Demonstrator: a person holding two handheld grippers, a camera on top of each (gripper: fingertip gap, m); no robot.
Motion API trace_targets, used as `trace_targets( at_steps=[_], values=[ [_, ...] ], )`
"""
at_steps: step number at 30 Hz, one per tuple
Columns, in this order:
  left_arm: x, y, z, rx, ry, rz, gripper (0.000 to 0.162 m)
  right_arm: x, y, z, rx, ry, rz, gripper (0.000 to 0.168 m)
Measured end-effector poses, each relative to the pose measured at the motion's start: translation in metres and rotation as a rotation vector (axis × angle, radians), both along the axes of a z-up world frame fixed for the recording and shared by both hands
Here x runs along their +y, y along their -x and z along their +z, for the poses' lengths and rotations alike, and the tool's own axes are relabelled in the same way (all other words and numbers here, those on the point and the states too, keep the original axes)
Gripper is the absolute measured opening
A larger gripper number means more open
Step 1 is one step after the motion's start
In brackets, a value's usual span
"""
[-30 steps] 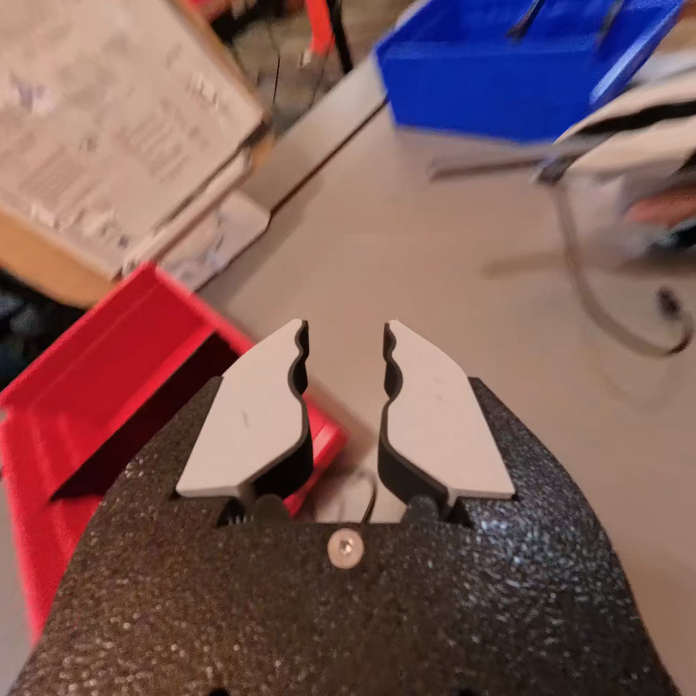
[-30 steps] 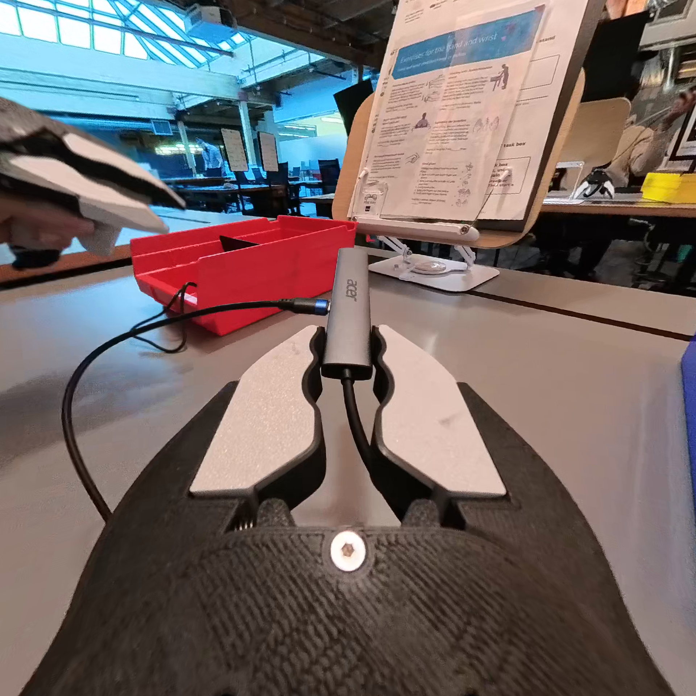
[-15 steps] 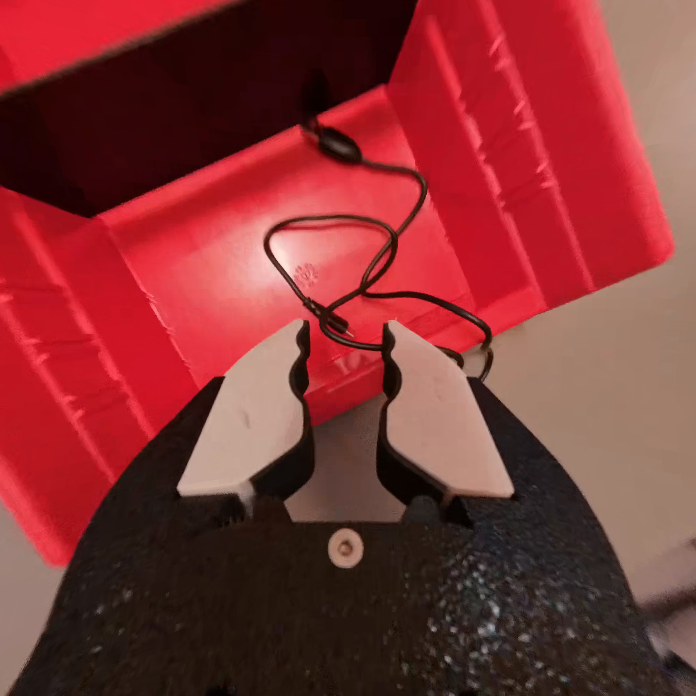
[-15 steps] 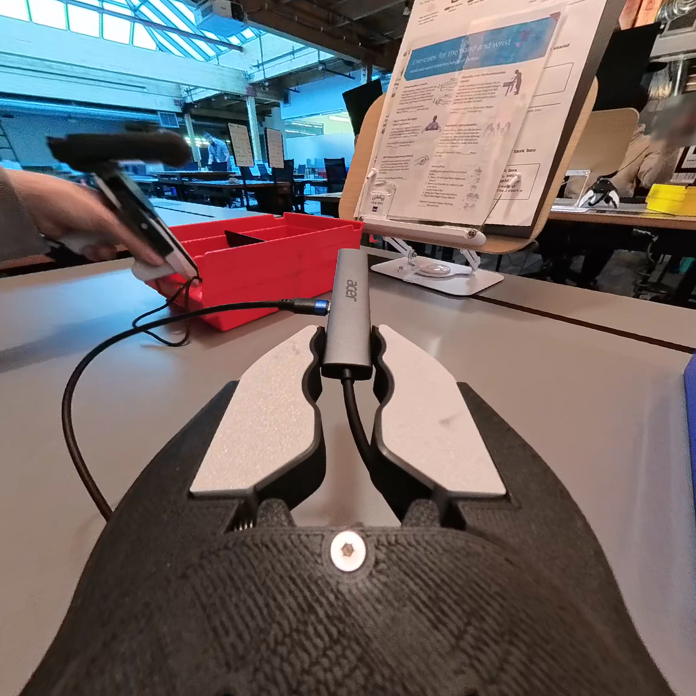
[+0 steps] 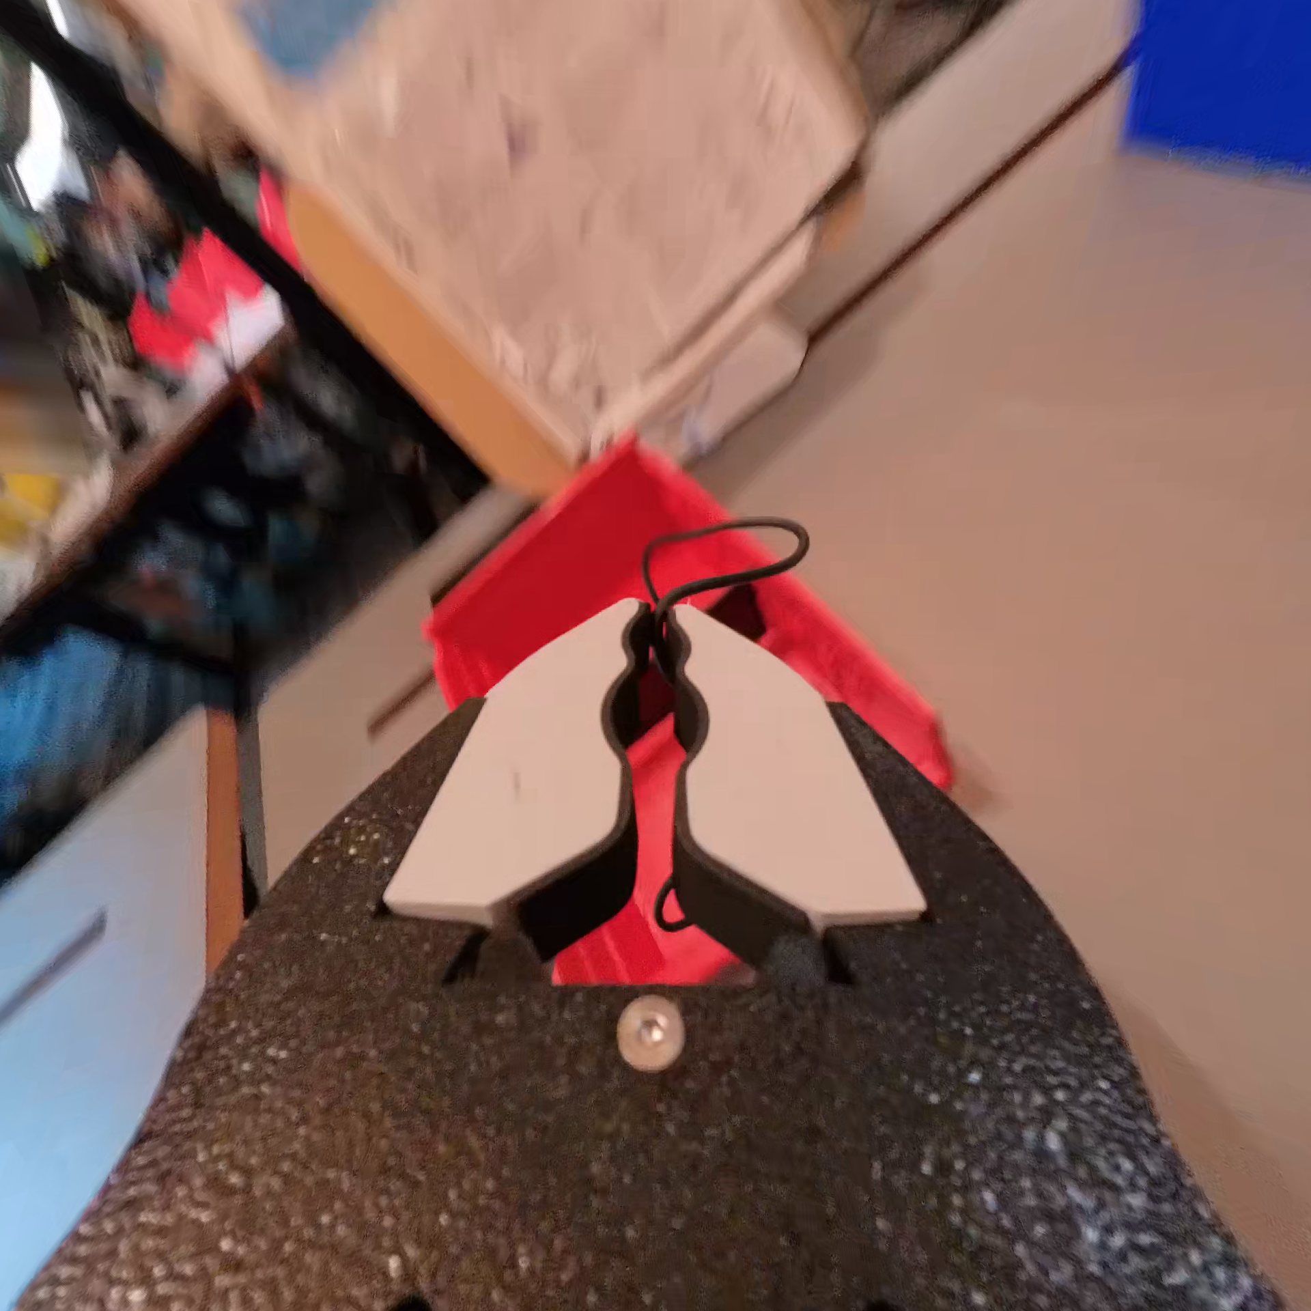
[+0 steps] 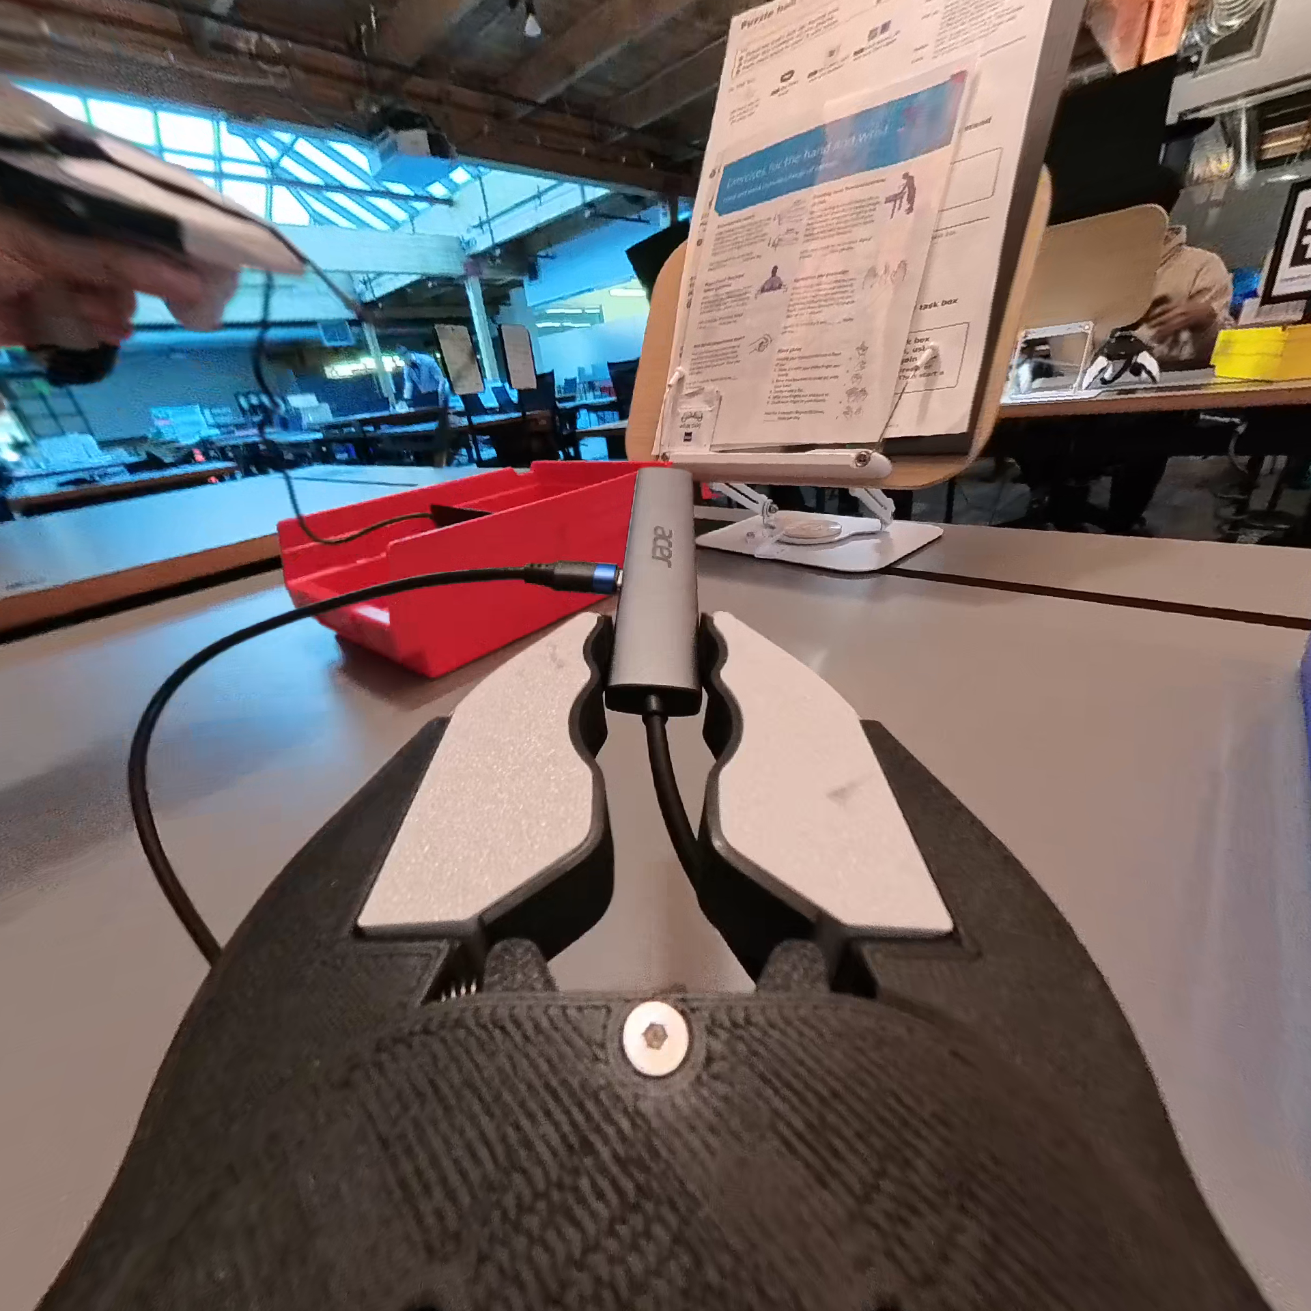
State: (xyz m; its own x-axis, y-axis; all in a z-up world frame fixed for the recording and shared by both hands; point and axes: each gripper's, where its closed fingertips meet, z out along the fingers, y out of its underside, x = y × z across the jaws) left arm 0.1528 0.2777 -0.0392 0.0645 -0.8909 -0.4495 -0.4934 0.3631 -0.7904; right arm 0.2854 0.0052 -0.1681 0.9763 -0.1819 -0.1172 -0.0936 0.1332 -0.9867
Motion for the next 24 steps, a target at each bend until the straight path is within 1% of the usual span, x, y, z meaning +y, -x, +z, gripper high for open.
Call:
trace_targets(
  at_steps=[1,2,3,4,5,6,8,11,13,15,17,19,21,24],
  values=[
    [-0.023,-0.004,0.024,-0.086,-0.020,-0.096,0.003,-0.001,-0.001,0.001,0.016,-0.012,0.004,0.024],
    [-0.048,-0.005,0.044,-0.160,-0.031,-0.194,0.004,-0.003,-0.003,0.002,0.030,-0.026,0.001,0.024],
    [-0.073,-0.006,0.056,-0.204,-0.031,-0.296,0.003,-0.005,-0.006,0.003,0.041,-0.040,-0.006,0.024],
    [-0.098,-0.006,0.060,-0.213,-0.027,-0.402,0.003,-0.007,-0.007,0.004,0.049,-0.053,-0.010,0.024],
    [-0.118,-0.007,0.057,-0.203,-0.034,-0.487,0.003,-0.008,-0.008,0.005,0.053,-0.064,-0.016,0.024],
    [-0.132,-0.009,0.048,-0.178,-0.051,-0.550,0.003,-0.010,-0.010,0.006,0.050,-0.074,-0.028,0.024],
    [-0.151,-0.012,0.008,-0.079,-0.060,-0.659,0.003,-0.015,-0.016,0.006,0.047,-0.072,-0.059,0.024],
    [-0.163,-0.013,-0.072,0.084,-0.016,-0.744,0.003,-0.024,-0.026,0.006,0.073,-0.093,-0.091,0.024],
    [-0.156,-0.010,-0.128,0.222,-0.053,-0.722,0.003,-0.029,-0.030,0.007,0.080,-0.105,-0.103,0.024],
    [-0.146,-0.001,-0.171,0.336,-0.130,-0.709,0.003,-0.030,-0.030,0.007,0.064,-0.095,-0.101,0.024],
    [-0.140,0.010,-0.196,0.404,-0.176,-0.706,0.003,-0.029,-0.028,0.007,0.047,-0.083,-0.100,0.024],
    [-0.136,0.022,-0.211,0.458,-0.194,-0.706,0.004,-0.029,-0.028,0.007,0.038,-0.078,-0.100,0.024],
    [-0.140,0.035,-0.219,0.481,-0.139,-0.707,0.004,-0.030,-0.029,0.006,0.030,-0.075,-0.102,0.024],
    [-0.164,0.050,-0.218,0.469,-0.044,-0.738,0.003,-0.032,-0.032,0.007,0.044,-0.087,-0.107,0.024]
  ],
)
